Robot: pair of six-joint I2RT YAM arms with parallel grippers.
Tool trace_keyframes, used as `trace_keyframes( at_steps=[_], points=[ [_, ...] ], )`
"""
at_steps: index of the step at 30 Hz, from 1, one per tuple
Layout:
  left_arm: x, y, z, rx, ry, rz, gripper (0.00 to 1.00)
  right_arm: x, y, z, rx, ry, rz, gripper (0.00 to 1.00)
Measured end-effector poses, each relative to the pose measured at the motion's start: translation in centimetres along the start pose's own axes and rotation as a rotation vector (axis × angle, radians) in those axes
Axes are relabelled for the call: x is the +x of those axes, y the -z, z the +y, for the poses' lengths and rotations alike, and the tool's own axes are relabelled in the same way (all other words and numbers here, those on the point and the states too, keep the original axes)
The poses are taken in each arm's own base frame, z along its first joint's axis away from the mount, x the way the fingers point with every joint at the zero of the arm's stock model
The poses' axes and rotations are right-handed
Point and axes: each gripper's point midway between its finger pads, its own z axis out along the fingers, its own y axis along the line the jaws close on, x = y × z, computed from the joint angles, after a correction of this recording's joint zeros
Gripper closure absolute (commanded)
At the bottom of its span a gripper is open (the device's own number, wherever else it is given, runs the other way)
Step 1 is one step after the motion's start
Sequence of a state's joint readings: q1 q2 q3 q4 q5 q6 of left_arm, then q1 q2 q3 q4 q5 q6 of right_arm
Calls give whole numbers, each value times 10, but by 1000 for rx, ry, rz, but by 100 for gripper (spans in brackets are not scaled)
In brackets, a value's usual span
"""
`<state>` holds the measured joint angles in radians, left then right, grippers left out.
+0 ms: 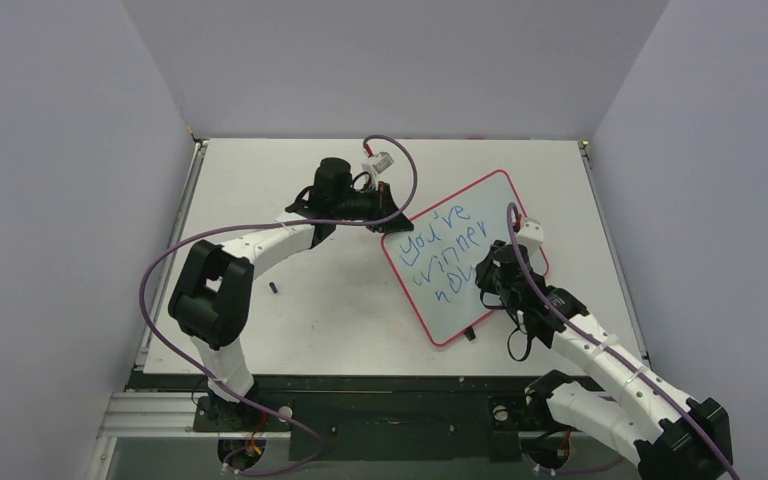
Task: Write a sentence on the whiteboard
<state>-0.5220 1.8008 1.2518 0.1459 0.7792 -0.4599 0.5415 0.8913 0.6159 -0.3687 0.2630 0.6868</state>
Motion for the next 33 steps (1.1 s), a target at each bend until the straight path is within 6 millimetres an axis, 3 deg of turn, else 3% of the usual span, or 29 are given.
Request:
trace_keyframes(
  at_steps=[12,25,33],
  points=[
    [0,0,0,-1,0,0,100,-10,-5,5,-9,0,-19,100],
    [0,0,-1,1,0,1,100,17,6,-16,-3,-29,0,100],
    [0,0,-1,1,-1,1,100,17,3,-24,30,-34,5,100]
  ],
)
